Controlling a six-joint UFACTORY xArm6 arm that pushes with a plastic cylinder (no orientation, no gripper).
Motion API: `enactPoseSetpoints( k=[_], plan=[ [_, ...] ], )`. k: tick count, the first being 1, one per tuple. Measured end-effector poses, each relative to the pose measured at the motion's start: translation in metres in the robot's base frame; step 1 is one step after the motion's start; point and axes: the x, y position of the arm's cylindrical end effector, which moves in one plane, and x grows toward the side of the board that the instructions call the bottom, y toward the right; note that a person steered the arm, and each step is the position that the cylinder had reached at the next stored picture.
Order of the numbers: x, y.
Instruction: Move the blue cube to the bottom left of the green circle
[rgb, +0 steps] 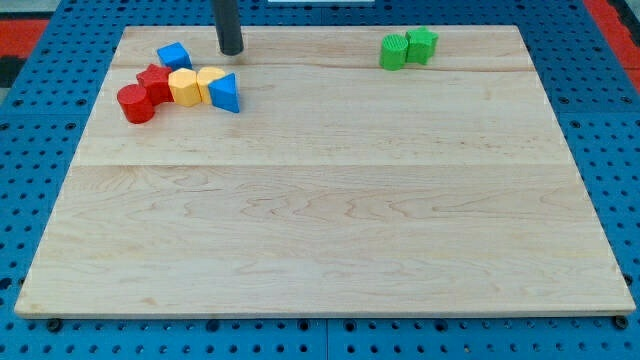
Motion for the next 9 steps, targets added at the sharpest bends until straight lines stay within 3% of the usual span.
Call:
enactPoseSetpoints(
  k=[1, 2, 3, 5, 8, 9],
  plan=[
    [-0.03, -0.045],
    [-0.027, -0.098],
    [0.016, -0.108],
    [0.057, -0.045],
    [0.048, 0.036],
    [0.029, 0.023]
  ],
)
